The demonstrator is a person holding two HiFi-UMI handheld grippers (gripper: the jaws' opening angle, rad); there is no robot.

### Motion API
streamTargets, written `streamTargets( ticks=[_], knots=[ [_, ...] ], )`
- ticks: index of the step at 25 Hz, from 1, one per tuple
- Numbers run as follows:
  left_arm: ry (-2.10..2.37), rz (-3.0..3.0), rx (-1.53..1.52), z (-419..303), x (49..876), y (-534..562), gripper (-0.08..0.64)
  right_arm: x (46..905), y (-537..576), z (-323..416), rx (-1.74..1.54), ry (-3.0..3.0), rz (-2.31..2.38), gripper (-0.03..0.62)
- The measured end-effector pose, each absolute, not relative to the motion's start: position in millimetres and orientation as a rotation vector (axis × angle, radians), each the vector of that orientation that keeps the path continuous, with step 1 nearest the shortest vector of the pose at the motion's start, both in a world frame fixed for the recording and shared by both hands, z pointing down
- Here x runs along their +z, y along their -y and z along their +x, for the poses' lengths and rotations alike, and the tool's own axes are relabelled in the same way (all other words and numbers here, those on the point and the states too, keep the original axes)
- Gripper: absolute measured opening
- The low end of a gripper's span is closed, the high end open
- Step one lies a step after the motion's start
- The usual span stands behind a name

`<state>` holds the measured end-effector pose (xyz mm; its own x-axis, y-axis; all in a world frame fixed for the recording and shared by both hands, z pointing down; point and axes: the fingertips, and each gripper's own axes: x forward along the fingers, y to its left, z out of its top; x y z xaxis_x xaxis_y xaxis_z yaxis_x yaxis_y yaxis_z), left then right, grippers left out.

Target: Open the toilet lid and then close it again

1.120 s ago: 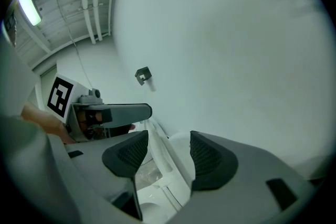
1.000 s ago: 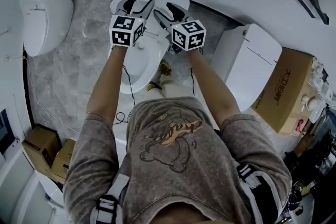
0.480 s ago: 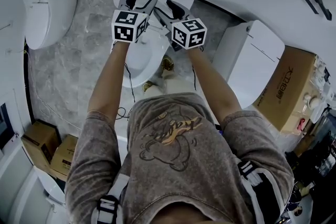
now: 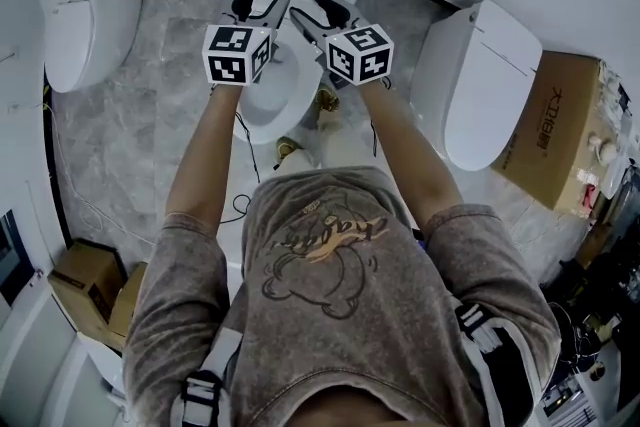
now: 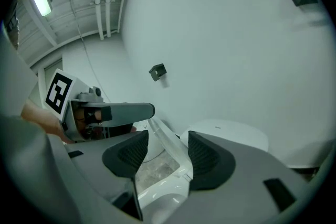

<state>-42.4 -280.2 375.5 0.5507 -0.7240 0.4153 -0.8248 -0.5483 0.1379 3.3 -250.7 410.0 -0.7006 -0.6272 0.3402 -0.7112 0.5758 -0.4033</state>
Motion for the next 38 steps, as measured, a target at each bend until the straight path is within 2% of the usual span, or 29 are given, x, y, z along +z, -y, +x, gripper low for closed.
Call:
streamTargets(
  ticks=[10,20,28,31,38],
  knots=[
    [1.266,2.458,0.491,-75.9,389.8,186.0,0.179,420.8,163.6,-22.5,0.844,2.614,1.182,0.245],
    [1.336,2.337,0.568,-110.1,434.6,101.1,0.155,465.1,83.0,-48.8,0.992,2.570,0.993,0.244],
    [1.345,2.133,0.671,-147.0,525.4,15.7,0.155,543.5,0.1,-81.7,1.034,2.457,0.783,0.236],
    [1.331,2.074,0.711,-157.3,562.7,-15.8,0.155,578.5,-26.0,-86.5,1.056,2.402,0.776,0.181],
    [1.326,2.027,0.746,-178.6,639.0,-51.5,0.155,648.2,-57.9,-105.1,1.002,2.359,0.754,0.161]
  ],
)
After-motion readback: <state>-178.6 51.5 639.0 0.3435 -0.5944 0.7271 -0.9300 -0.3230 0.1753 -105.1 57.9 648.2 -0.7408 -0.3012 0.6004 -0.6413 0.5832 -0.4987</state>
